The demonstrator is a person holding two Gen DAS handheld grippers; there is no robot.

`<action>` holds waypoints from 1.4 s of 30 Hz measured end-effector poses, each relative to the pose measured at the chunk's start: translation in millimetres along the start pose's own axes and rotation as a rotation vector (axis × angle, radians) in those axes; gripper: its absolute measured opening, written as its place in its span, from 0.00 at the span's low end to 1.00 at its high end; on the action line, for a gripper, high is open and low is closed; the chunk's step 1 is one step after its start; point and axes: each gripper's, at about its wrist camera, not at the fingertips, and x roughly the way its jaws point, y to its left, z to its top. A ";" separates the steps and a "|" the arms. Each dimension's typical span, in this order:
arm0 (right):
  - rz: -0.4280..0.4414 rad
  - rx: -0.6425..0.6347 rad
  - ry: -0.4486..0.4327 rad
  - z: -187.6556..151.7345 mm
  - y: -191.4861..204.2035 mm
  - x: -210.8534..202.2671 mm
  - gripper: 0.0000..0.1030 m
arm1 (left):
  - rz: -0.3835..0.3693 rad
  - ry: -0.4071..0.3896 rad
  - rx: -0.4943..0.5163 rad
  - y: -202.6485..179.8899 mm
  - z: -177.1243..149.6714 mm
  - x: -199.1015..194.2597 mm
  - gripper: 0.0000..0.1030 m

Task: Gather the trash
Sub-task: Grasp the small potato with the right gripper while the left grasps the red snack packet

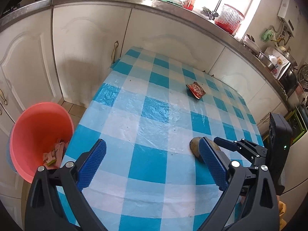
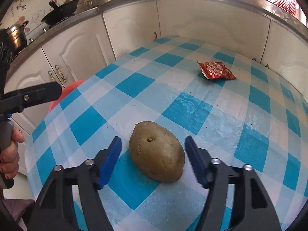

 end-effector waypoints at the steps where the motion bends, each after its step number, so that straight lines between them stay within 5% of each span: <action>1: -0.011 -0.012 0.008 -0.2 0.7 2.8 0.62 | 0.002 -0.001 0.002 -1.3 1.5 0.4 0.94; 14: -0.023 -0.062 0.018 -1.3 -1.0 7.5 0.59 | -0.012 0.005 0.011 -23.0 33.0 28.7 0.94; 19: 0.060 0.100 -0.018 -2.1 -36.8 -0.1 0.59 | -0.056 -0.029 0.055 -40.2 52.6 50.5 0.94; 24: 0.100 0.305 -0.103 -8.9 -93.9 -14.2 0.59 | -0.083 -0.073 0.264 -77.1 61.8 80.9 0.94; 33: 0.196 0.613 -0.289 -31.6 -173.4 -44.3 0.59 | -0.107 0.027 0.480 -124.6 81.4 164.3 0.94; 42: 0.227 0.665 -0.317 -35.8 -187.5 -47.3 0.59 | -0.089 0.114 0.518 -140.8 95.6 213.6 0.89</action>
